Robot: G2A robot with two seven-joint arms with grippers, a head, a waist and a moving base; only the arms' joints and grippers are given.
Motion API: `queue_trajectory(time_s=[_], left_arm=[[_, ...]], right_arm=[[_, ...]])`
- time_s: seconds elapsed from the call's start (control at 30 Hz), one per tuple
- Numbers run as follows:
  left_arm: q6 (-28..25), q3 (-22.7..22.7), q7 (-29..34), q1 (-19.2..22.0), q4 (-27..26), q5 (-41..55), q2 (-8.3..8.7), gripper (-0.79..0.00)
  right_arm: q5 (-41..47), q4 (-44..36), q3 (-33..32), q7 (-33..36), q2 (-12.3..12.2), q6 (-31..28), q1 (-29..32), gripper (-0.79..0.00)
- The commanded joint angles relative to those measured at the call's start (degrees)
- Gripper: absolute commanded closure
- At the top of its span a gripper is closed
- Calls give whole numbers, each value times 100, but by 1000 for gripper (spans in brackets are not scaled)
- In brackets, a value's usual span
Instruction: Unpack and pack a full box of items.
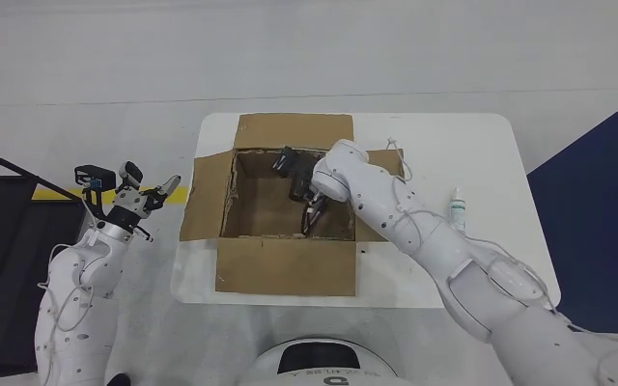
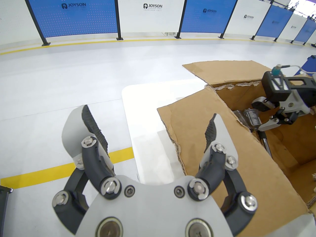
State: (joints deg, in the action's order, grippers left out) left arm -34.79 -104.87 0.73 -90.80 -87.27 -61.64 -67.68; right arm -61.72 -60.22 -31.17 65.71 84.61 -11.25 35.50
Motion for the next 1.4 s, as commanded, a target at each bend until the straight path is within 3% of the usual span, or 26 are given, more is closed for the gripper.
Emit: queue_trajectory(time_s=[0.0,0.23,0.37,0.43,0.5,0.53,0.6,0.63,0.67,0.9,1.23,1.37], left_arm=[[0,0,0,0,0,0,0,-785],[0,0,0,0,0,0,0,-785],[0,0,0,0,0,0,0,-785],[0,0,0,0,0,0,0,-785],[0,0,0,0,0,0,0,-785],[0,0,0,0,0,0,0,-785],[0,0,0,0,0,0,0,-785],[0,0,0,0,0,0,0,-785],[0,0,0,0,0,0,0,-785],[0,0,0,0,0,0,0,-785],[0,0,0,0,0,0,0,-785],[0,0,0,0,0,0,0,-785]], right_arm=[[2,155,36,13,51,-1,-63,-674],[36,549,140,27,226,-61,-217,-727],[44,729,194,78,317,-101,-288,-696],[44,812,214,75,365,-114,-320,-588],[11,852,224,78,392,-85,-341,-376],[-9,844,232,83,406,-80,-348,-351],[-69,809,241,97,423,-69,-347,-197],[-63,762,244,111,429,-121,-329,-77],[-40,709,238,133,427,-220,-311,-25],[-357,45,95,304,295,-279,-84,0],[-1042,-1454,-633,340,-149,-209,681,0],[-1211,-1689,-910,443,-276,-195,970,0]])
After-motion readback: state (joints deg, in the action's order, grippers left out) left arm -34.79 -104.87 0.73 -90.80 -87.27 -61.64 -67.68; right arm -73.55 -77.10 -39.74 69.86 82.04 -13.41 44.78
